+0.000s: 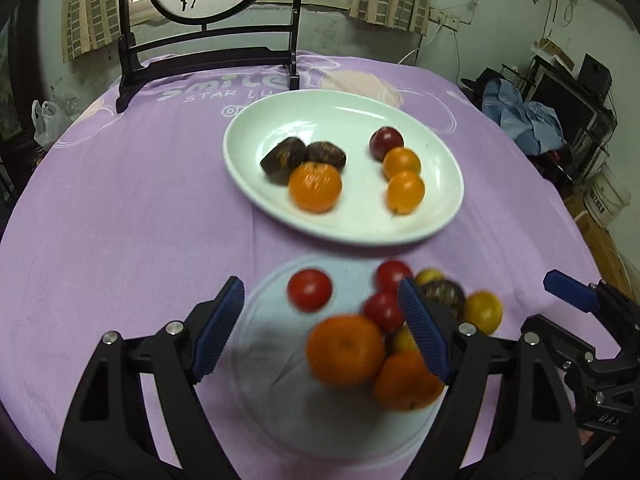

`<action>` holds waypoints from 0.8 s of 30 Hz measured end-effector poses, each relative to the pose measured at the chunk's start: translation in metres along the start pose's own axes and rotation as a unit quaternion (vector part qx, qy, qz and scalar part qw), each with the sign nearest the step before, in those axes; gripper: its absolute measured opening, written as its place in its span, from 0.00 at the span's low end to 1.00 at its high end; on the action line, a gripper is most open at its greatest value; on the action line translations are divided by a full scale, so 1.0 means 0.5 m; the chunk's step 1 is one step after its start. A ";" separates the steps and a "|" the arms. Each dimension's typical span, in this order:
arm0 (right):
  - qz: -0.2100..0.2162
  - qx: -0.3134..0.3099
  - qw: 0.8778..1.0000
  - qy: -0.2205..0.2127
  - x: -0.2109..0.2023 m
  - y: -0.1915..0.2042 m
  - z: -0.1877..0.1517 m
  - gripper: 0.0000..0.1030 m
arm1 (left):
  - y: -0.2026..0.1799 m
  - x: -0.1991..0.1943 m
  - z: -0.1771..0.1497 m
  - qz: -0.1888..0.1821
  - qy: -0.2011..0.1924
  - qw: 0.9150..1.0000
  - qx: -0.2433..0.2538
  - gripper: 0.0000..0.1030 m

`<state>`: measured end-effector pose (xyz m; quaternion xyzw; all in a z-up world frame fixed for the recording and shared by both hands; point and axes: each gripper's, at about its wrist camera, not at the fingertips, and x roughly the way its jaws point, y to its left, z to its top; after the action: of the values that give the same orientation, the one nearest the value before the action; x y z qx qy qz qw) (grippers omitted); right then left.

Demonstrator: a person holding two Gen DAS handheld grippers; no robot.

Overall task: Organize fruits
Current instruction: 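Place passion fruit and orange tomato on the plate and open both tools, then grasp a mandarin with the left tool while the right tool grasps a yellow-green tomato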

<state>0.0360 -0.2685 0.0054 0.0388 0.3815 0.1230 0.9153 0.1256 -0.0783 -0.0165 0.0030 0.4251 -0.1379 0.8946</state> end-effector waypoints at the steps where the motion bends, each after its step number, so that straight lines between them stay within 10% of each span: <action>1: -0.003 -0.009 1.000 0.001 -0.004 0.006 -0.012 0.65 | 0.005 -0.008 -0.013 0.003 -0.001 1.000 0.004 0.79; 24: -0.067 -0.067 0.991 0.096 0.123 0.010 -0.018 0.56 | 0.104 -0.011 -0.115 0.024 0.037 0.999 -0.003 0.84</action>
<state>0.0706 -0.2483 -0.0425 -0.0606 0.4606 0.0899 0.8810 0.0915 -0.0201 -0.0551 0.0154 0.4585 -0.1153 0.8811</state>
